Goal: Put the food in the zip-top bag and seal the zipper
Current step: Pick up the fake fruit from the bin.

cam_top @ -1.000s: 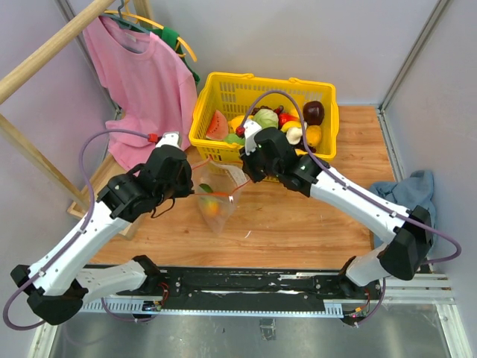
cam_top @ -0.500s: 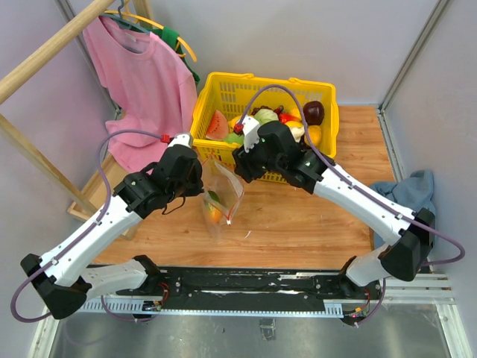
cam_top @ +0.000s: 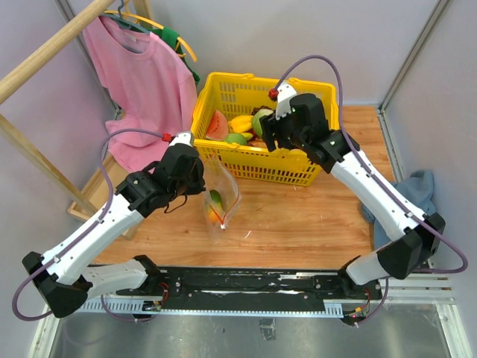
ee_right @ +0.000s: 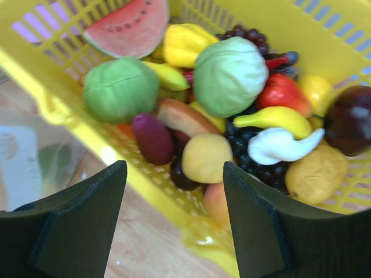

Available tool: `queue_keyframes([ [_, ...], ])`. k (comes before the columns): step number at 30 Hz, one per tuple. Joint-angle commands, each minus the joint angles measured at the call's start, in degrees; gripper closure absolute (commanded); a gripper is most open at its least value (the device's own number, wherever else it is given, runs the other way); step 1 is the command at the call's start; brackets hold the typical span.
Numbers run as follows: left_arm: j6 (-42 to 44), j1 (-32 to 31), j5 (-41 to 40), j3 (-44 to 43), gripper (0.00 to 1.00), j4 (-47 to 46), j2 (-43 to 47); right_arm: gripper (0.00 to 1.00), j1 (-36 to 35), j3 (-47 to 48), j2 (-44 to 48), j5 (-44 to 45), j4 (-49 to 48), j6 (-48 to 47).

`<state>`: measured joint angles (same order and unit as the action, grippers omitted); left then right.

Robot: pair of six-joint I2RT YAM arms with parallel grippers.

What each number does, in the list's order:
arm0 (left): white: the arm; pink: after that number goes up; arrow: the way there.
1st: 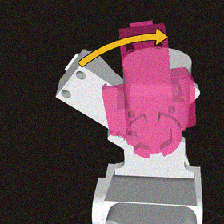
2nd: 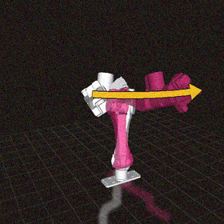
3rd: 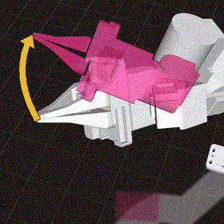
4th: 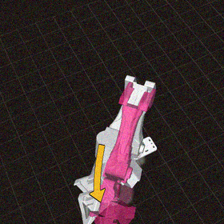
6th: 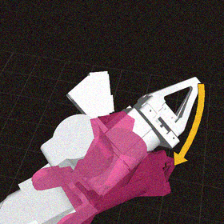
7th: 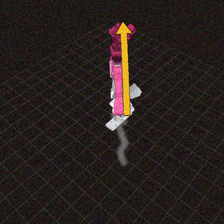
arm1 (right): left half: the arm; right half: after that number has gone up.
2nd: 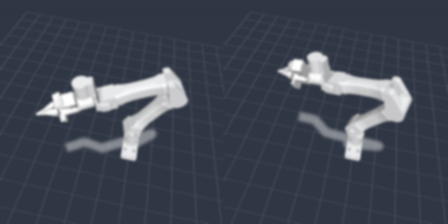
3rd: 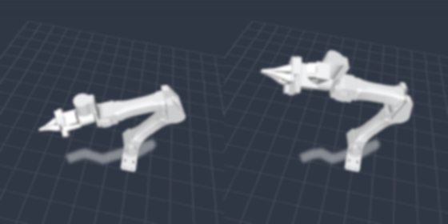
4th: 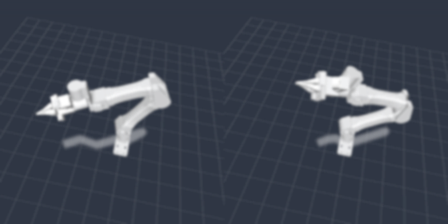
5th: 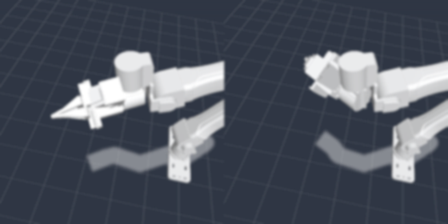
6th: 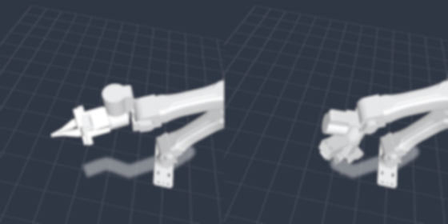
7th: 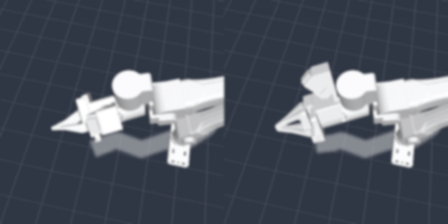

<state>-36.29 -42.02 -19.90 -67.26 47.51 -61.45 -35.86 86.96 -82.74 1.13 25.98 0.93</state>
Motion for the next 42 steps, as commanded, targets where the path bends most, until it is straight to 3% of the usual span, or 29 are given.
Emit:
queue_keyframes([
  [1,-0.25,0.27,-0.45,-1.03,1.00,-2.10,-0.56,0.29,4.32,2.25,-3.95,1.86,-2.43,-1.01],
  [3,-0.27,0.27,-0.04,-1.02,1.00,-2.51,-0.65,0.23,5.91,2.16,-5.83,1.82,-5.34,-0.05],
  [15,0.18,0.27,0.93,-1.18,1.00,-3.29,-0.96,0.10,9.20,5.70,-19.85,2.58,-21.46,6.87],
  [24,-0.09,0.27,1.67,-0.41,1.00,-3.76,-0.64,0.13,9.97,7.00,-26.30,5.80,-26.10,7.99],
  [28,-0.01,0.27,2.44,-0.08,1.00,-4.84,-0.75,0.26,10.10,6.67,-27.23,4.46,-26.30,7.61],
  [37,-0.07,0.27,2.37,-0.01,1.00,-5.35,-0.76,0.80,10.10,4.34,-23.19,0.83,-26.59,6.18],
  [42,-0.18,0.27,2.33,0.41,1.00,-6.03,-0.51,0.92,10.10,1.63,-18.73,0.16,-27.78,5.08],
])
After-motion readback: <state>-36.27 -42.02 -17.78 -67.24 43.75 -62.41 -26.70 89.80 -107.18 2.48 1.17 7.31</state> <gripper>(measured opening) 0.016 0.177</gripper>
